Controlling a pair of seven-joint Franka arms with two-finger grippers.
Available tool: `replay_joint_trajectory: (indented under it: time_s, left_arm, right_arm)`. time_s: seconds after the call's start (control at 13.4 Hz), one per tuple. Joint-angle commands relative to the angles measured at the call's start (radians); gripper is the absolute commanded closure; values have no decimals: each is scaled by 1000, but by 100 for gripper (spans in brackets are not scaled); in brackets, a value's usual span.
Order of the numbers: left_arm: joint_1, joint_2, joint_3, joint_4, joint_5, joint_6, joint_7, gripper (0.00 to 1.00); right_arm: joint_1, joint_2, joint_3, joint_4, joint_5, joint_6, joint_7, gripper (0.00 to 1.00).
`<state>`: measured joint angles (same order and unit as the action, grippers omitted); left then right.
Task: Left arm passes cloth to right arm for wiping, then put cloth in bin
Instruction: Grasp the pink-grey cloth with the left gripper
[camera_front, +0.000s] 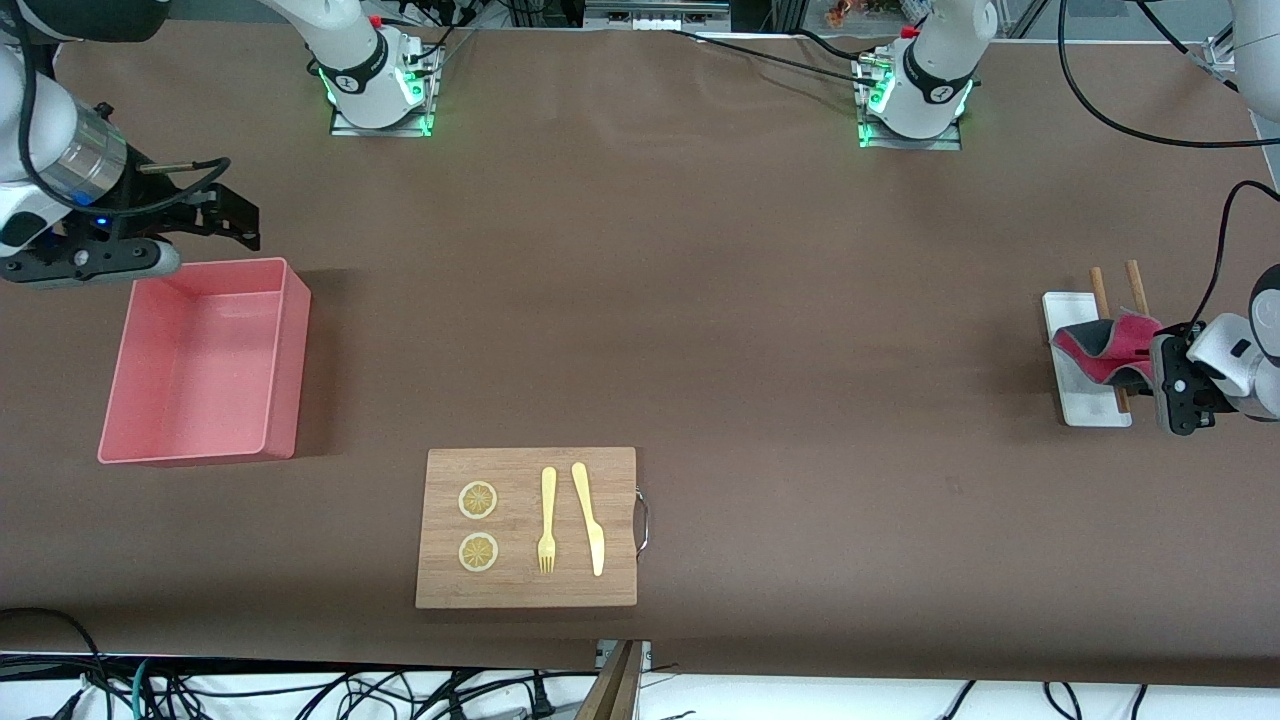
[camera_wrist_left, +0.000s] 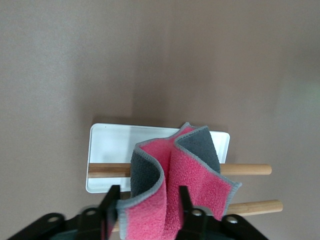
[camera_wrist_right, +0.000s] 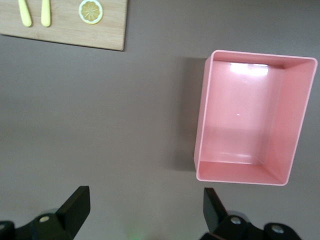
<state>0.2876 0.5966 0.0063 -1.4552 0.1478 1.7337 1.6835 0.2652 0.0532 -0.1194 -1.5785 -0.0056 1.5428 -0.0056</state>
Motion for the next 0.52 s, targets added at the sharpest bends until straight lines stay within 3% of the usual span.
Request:
replay_joint_trajectory:
  time_s: [0.0,0.45]
  left_arm:
    - [10,9,-6,26,-5,-13,65,100]
    - [-2,-11,-15,36,-7,-51,62,100]
  right_arm:
    - [-1,-4,14,3,32,-17,-13,0]
    - [-3,2,14,-109,171,118,-86,0]
